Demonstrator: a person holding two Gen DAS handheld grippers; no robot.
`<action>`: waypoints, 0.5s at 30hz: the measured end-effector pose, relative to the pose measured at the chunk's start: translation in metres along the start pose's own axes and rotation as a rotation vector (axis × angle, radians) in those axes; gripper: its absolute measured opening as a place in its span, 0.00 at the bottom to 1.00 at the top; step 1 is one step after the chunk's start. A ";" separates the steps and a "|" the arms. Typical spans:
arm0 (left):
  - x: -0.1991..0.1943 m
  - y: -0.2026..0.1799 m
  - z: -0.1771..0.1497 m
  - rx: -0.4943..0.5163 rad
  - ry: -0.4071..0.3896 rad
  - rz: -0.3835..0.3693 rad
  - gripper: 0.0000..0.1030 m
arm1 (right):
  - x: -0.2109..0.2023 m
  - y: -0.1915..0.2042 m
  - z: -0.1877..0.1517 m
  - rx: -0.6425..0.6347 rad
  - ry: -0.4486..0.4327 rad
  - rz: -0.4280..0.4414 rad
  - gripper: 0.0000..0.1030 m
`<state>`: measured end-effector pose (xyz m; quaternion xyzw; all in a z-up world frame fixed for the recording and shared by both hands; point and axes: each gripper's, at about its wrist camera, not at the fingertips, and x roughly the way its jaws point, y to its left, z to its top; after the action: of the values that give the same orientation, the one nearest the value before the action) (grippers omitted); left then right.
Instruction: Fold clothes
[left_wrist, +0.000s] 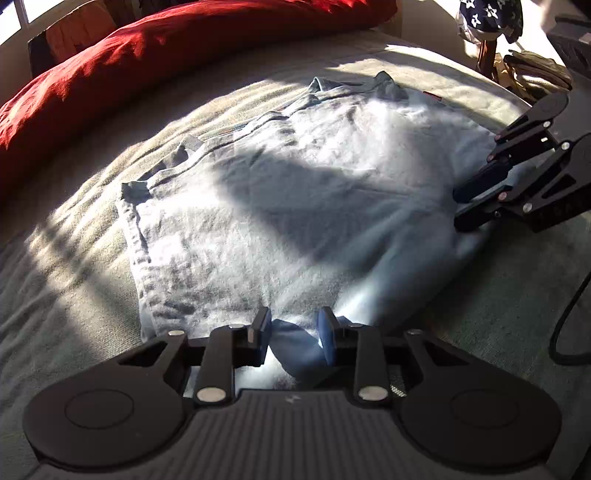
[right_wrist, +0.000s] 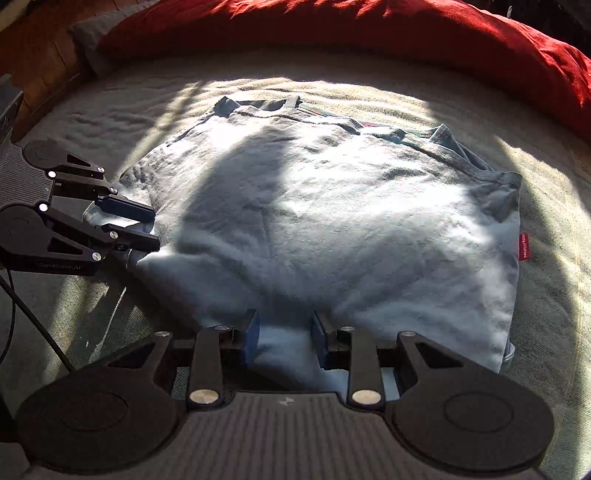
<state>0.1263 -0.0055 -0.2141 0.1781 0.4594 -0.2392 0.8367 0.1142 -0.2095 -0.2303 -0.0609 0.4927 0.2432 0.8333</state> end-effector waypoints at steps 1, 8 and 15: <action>-0.006 0.000 0.004 -0.007 0.004 0.009 0.26 | -0.005 0.001 0.002 -0.006 -0.006 -0.009 0.33; -0.017 -0.020 0.017 -0.010 -0.073 -0.065 0.26 | -0.027 0.010 0.007 0.031 -0.049 0.014 0.34; 0.003 -0.024 0.000 -0.027 -0.025 -0.085 0.36 | -0.016 -0.001 -0.012 0.056 -0.019 -0.020 0.34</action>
<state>0.1144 -0.0259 -0.2181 0.1439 0.4592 -0.2706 0.8338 0.0984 -0.2197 -0.2234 -0.0400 0.4908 0.2216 0.8416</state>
